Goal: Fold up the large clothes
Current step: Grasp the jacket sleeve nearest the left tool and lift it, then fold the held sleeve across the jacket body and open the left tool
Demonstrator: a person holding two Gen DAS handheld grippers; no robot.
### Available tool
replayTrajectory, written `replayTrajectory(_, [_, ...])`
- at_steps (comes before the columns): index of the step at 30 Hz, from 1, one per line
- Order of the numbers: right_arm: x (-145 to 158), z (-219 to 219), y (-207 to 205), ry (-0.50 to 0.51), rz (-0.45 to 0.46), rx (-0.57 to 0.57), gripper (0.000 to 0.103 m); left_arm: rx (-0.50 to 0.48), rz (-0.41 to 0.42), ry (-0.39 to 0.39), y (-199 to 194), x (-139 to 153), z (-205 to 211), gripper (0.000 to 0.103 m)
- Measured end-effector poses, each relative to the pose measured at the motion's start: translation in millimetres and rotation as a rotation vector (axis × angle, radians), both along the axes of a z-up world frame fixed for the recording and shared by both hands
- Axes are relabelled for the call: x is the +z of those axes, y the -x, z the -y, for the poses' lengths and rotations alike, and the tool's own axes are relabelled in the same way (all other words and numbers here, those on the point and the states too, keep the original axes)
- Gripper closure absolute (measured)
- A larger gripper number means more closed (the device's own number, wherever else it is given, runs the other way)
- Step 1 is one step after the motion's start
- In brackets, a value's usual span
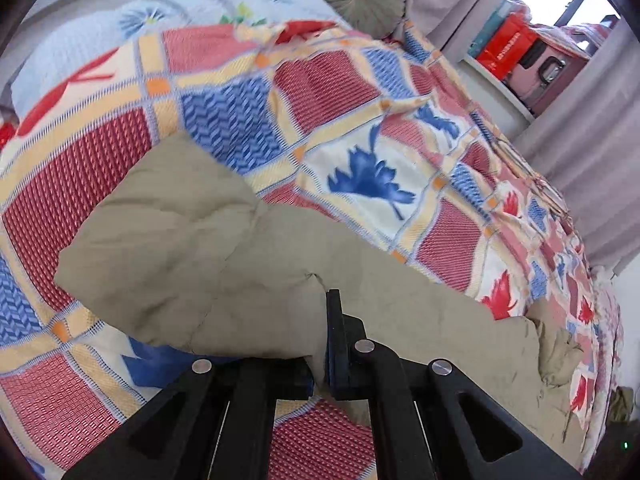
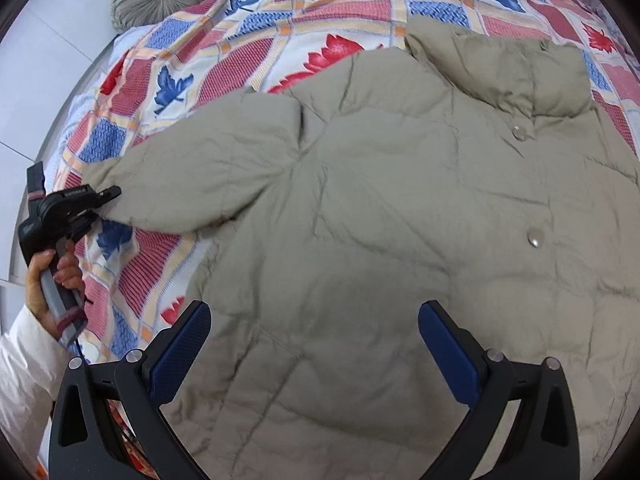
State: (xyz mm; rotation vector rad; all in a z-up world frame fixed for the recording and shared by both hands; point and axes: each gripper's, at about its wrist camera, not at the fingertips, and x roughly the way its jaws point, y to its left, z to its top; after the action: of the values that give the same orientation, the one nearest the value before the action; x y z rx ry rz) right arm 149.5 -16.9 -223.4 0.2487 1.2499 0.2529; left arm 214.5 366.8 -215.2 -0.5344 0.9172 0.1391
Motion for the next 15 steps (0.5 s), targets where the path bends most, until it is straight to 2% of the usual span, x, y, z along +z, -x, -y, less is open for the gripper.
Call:
replayTrajectory(1, [0.7,-4.1,-10.0,-0.023,0.024,-0.011,0.016,-0.018,0.022,-0.008,1.1,11.1,4.8,0.097])
replayTrajectory(2, [-2.1,-7.5,-19.5,-0.049,0.032,-0.014,0.049,-0.042,0.046,-0.019,1.9,23.3,11.4,0.098])
replayTrajectory(4, [-14.0,-16.2,-40.8,-0.136,0.0,-0.027,0.087,-0.098,0.09,-0.061,6.5,46.5,28.4,0.098])
replayTrajectory(8, [-42.5,-38.8,-63.4,-0.266,-0.041,-0.032,0.09,-0.226,0.18,-0.093,13.3,84.1,70.7,0.098])
replayTrajectory(12, [-85.1,-60.0,-65.9,-0.325,-0.157,-0.027,0.093,-0.36,0.216,-0.052,7.9,94.7,132.4,0.098])
replayTrajectory(15, [-89.5,-59.0,-59.3,-0.368,-0.177,-0.033,0.093,-0.465,0.223,-0.04,2.4,93.1,192.8,0.098])
